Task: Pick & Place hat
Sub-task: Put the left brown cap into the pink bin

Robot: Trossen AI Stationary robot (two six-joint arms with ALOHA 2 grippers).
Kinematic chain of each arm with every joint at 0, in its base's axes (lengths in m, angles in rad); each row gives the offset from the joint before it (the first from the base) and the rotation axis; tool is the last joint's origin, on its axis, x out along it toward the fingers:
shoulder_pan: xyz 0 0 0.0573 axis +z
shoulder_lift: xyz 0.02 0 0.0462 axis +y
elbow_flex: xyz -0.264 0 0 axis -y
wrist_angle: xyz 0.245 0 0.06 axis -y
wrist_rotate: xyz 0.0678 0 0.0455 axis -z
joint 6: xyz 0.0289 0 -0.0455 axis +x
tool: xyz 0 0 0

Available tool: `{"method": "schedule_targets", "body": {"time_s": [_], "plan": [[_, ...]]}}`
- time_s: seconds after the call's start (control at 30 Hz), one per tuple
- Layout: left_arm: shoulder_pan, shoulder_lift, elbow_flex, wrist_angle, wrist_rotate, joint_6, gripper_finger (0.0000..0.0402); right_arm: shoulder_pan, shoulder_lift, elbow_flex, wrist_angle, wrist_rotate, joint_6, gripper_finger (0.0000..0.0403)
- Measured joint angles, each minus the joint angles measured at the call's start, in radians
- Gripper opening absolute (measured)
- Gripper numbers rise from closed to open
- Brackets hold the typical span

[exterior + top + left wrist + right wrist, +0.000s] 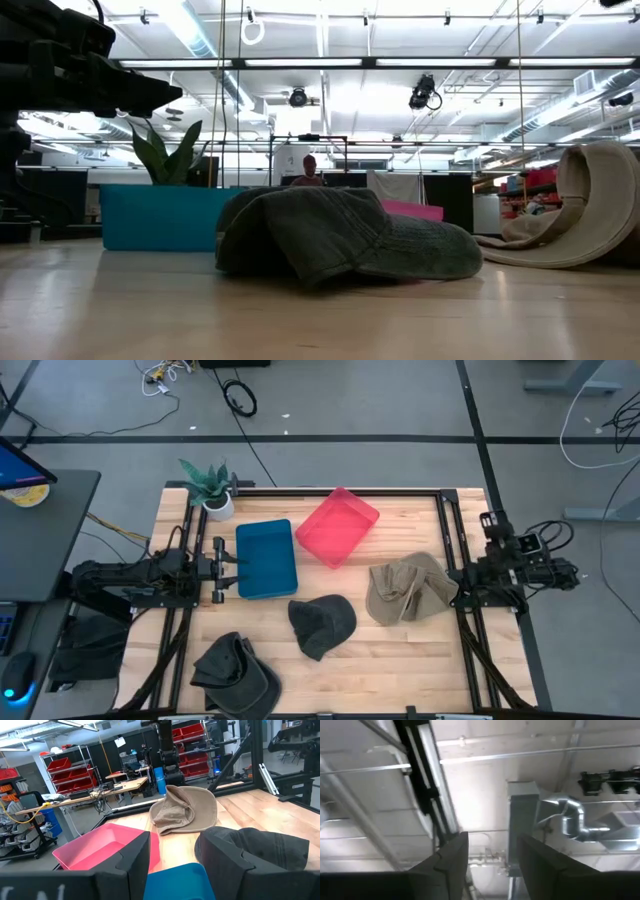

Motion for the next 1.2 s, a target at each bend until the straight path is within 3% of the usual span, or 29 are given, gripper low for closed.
{"method": "schedule_targets", "body": {"time_s": [0.13,0.27,0.53,0.77,0.93,1.2], "plan": [[0.000,0.000,0.000,0.000,0.000,0.000,0.0177,0.000,0.047,0.077,-0.058,-0.110,0.002,0.0169],[0.000,0.000,0.000,0.000,0.000,0.000,0.0177,0.000,0.119,0.183,-0.217,-0.128,-0.001,0.0169],[0.000,0.000,0.000,0.000,0.000,0.000,0.0177,0.000,0.301,0.484,-0.725,-0.122,0.053,0.0169],[0.000,0.000,0.000,0.000,0.000,0.000,0.0177,0.000,0.442,0.707,-1.233,-0.044,0.132,0.0169],[0.000,0.000,0.000,0.000,0.000,0.000,0.0177,0.000,0.503,0.784,-1.516,-0.022,0.189,0.0169],[0.000,0.000,0.000,0.000,0.000,0.000,0.0177,0.000,0.544,0.790,-1.928,-0.031,0.386,0.0169]]}}
